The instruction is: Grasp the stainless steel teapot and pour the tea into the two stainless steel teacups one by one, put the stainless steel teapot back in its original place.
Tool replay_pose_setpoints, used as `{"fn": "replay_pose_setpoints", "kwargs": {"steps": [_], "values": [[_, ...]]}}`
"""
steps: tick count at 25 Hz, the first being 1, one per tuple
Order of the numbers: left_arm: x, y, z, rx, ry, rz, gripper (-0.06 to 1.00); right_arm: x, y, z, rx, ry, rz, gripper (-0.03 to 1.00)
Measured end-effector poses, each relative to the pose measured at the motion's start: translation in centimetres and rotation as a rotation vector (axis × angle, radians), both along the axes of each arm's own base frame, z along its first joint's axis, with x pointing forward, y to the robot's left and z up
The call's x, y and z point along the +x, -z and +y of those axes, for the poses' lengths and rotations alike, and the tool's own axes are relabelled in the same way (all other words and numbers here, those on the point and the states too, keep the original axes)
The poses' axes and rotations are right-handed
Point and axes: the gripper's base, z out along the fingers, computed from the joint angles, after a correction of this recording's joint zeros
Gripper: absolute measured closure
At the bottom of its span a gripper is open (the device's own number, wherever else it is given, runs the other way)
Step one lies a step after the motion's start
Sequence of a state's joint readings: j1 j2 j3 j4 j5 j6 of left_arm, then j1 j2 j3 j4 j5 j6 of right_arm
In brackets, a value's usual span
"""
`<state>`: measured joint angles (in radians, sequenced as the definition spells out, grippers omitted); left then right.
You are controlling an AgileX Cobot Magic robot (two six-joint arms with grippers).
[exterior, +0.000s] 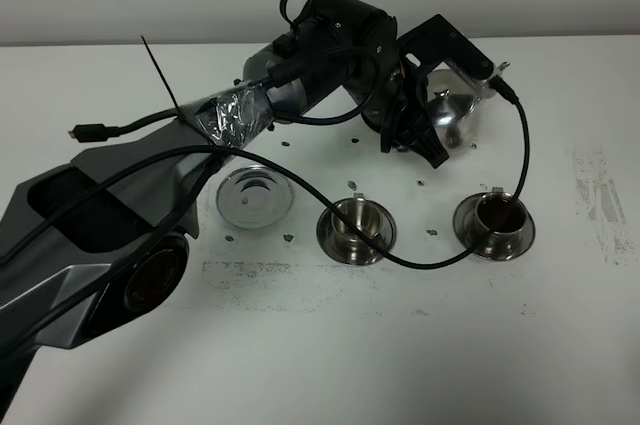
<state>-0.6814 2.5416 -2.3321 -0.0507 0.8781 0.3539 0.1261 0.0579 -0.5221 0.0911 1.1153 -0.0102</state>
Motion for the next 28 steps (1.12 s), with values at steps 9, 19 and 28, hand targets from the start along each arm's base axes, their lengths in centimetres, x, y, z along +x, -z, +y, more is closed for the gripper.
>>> {"fn": "replay_pose_setpoints", "kwargs": {"steps": [9, 19, 28], "values": [[0.0, 0.8, 0.0, 0.005, -0.022, 0.023, 0.75, 0.0, 0.0, 0.0, 0.0, 0.0, 0.0, 0.56], [-0.1, 0.3, 0.3, 0.029, -0.015, 0.018, 0.75, 0.0, 0.0, 0.0, 0.0, 0.0, 0.0, 0.56], [-0.9, -5.1, 2.0, 0.077, -0.014, -0.002, 0.75, 0.0, 0.0, 0.0, 0.0, 0.0, 0.0, 0.56]]}}
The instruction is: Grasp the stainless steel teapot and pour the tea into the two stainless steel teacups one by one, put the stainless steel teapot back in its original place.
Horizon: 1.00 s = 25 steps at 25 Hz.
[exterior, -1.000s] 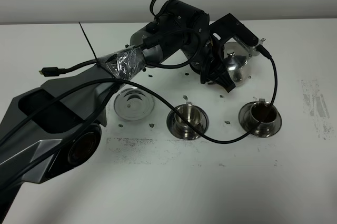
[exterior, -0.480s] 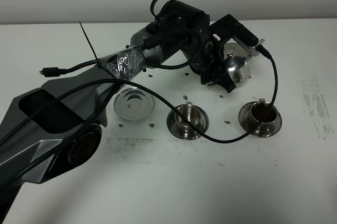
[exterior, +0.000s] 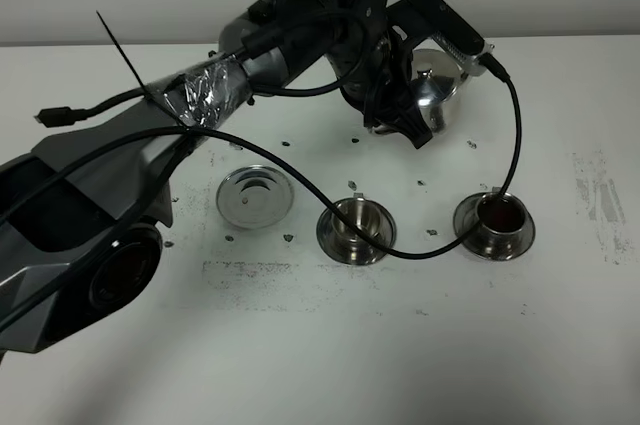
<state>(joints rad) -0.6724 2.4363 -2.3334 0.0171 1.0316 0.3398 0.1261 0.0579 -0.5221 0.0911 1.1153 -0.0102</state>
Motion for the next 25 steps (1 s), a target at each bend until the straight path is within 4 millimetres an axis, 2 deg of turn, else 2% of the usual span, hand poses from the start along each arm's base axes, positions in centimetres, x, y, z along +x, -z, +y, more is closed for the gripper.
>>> {"fn": "replay_pose_setpoints", "kwargs": {"steps": [10, 15, 25], "values": [[0.3, -1.1, 3.2, 0.123, -0.047, 0.073, 0.75, 0.0, 0.0, 0.0, 0.0, 0.0, 0.0, 0.56], [0.6, -2.0, 3.9, 0.108, -0.06, 0.062, 0.75, 0.0, 0.0, 0.0, 0.0, 0.0, 0.0, 0.56], [1.2, -2.1, 4.9, 0.157, -0.083, 0.023, 0.75, 0.0, 0.0, 0.0, 0.0, 0.0, 0.0, 0.56]]}}
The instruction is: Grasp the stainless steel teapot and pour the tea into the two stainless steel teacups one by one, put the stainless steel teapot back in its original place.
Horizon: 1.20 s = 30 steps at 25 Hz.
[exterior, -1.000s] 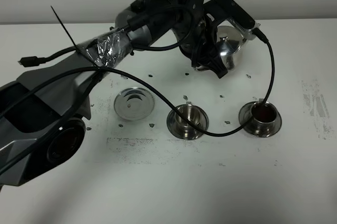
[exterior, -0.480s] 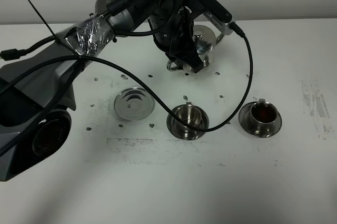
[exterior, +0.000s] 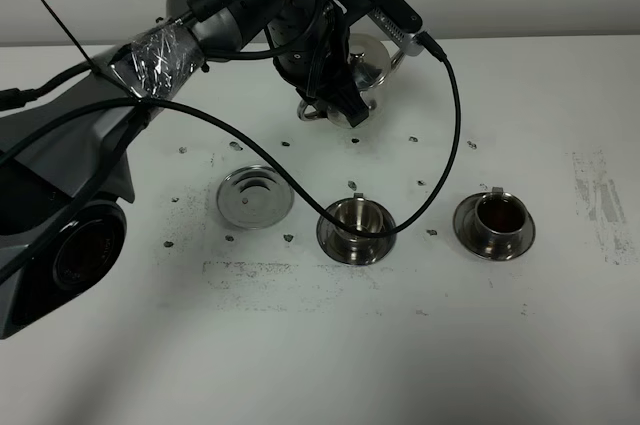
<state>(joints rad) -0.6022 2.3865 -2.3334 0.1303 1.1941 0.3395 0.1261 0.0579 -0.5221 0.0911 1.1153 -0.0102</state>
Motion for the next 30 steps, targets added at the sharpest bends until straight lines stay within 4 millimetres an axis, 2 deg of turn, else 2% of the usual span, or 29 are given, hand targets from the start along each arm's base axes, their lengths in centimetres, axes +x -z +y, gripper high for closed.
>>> {"fn": "replay_pose_setpoints", "kwargs": {"steps": [4, 9, 12, 18, 24, 27, 30], "values": [[0.1, -0.9, 0.5, -0.029, -0.031, -0.004, 0.75, 0.0, 0.0, 0.0, 0.0, 0.0, 0.0, 0.56], [0.3, -4.0, 2.5, -0.063, -0.084, -0.057, 0.75, 0.0, 0.0, 0.0, 0.0, 0.0, 0.0, 0.56], [-0.3, -4.9, 3.5, -0.068, -0.092, -0.065, 0.75, 0.0, 0.0, 0.0, 0.0, 0.0, 0.0, 0.56], [-2.9, -2.5, 5.3, -0.053, -0.043, -0.088, 0.75, 0.0, 0.0, 0.0, 0.0, 0.0, 0.0, 0.56], [-5.5, -0.1, 8.3, -0.042, 0.0, -0.125, 0.75, 0.0, 0.0, 0.0, 0.0, 0.0, 0.0, 0.56], [-5.6, 0.9, 9.7, -0.019, 0.009, -0.113, 0.75, 0.0, 0.0, 0.0, 0.0, 0.0, 0.0, 0.56], [-5.3, 1.0, 10.3, 0.005, 0.044, -0.121, 0.75, 0.0, 0.0, 0.0, 0.0, 0.0, 0.0, 0.56]]}}
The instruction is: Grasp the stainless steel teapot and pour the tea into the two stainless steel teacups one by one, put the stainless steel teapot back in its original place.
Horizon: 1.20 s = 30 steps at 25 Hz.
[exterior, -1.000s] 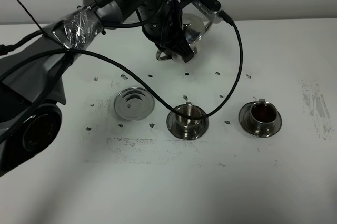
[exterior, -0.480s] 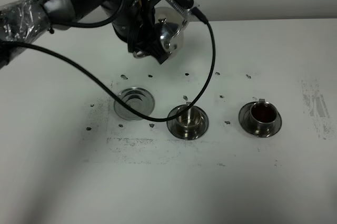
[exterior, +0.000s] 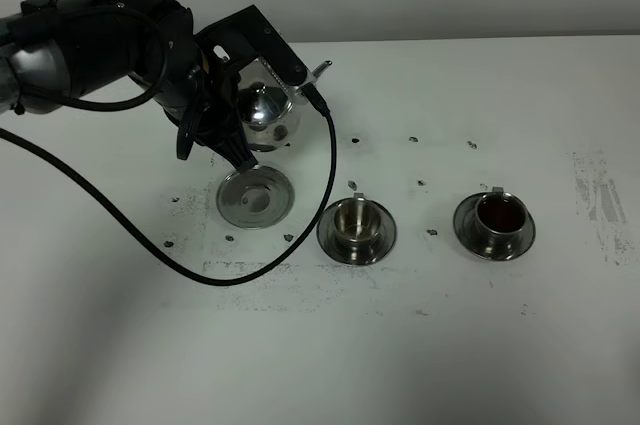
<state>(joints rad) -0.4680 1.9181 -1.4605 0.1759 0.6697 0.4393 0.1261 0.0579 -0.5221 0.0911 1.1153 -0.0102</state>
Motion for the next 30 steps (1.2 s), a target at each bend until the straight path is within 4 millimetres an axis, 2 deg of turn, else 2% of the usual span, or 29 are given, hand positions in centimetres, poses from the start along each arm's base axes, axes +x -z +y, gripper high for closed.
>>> {"fn": "replay_pose_setpoints", "kwargs": {"steps": [7, 12, 22, 30], "values": [[0.0, 0.0, 0.1, 0.096, 0.2, -0.008, 0.75, 0.0, 0.0, 0.0, 0.0, 0.0, 0.0, 0.56], [-0.3, 0.2, -0.2, 0.1, 0.293, 0.016, 0.75, 0.0, 0.0, 0.0, 0.0, 0.0, 0.0, 0.56], [0.4, 3.8, -1.4, 0.187, 0.499, 0.036, 0.75, 0.0, 0.0, 0.0, 0.0, 0.0, 0.0, 0.56], [0.9, 3.9, -1.0, 0.334, 0.678, -0.015, 0.75, 0.0, 0.0, 0.0, 0.0, 0.0, 0.0, 0.56]]}}
